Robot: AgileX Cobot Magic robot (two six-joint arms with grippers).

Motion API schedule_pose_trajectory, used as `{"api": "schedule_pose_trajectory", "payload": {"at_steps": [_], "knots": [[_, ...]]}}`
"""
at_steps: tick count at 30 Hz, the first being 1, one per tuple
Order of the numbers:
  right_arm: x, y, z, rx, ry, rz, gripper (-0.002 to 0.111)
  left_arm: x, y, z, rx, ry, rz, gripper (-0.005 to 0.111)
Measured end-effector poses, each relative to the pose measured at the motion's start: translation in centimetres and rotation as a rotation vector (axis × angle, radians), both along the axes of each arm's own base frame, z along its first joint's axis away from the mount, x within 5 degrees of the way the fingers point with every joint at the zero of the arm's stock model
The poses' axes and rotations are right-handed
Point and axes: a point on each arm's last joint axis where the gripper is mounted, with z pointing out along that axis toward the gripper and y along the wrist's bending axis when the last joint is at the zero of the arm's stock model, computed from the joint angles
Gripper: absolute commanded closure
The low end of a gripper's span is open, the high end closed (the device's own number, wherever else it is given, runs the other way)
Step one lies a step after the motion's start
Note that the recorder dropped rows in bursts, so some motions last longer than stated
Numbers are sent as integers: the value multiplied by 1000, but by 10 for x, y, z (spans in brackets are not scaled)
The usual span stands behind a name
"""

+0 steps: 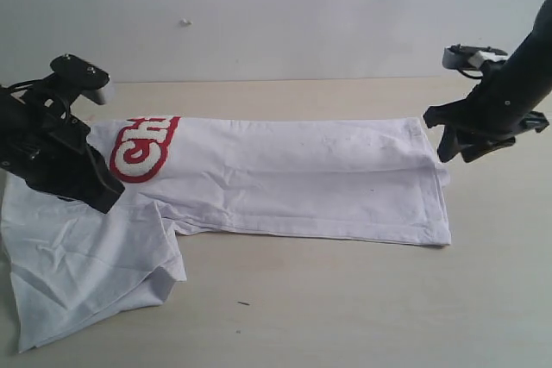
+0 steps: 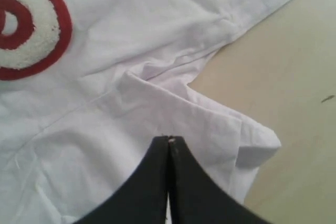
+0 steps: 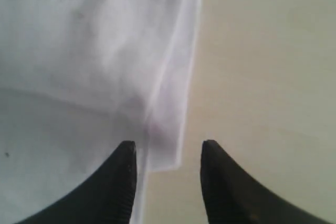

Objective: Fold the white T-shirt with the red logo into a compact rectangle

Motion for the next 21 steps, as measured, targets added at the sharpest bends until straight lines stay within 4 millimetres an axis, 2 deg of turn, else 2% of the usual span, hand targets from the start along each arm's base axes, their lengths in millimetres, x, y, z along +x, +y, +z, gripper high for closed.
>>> {"api": "schedule_pose_trajectory", "payload": {"at_steps": [4, 7, 9, 10, 12, 14, 15, 17, 21], "knots": [[5, 11, -22, 140, 5, 19, 70, 2, 1, 0, 27, -41, -40, 107], [5, 14, -25, 173, 22, 23, 78, 15, 20, -7, 64, -66, 110, 107], [10, 14, -15, 186, 1, 33, 84, 17, 30, -11, 82, -12, 117, 99], [12, 15, -11, 191, -10, 40, 88, 16, 29, -11, 79, 12, 94, 90], [15, 15, 2, 195, -39, 58, 92, 11, 15, -7, 41, 57, 7, 85], [14, 16, 16, 188, -72, 103, 106, -1, -6, -10, 67, 102, -73, 86], [13, 16, 20, 184, -83, 112, 108, -7, -11, -14, 96, 117, -86, 85], [13, 16, 29, 172, -116, 116, 108, -18, -19, -22, 156, 145, -114, 83], [9, 17, 63, 161, -209, 116, 108, -40, -39, -35, 213, 187, -161, 67]]}}
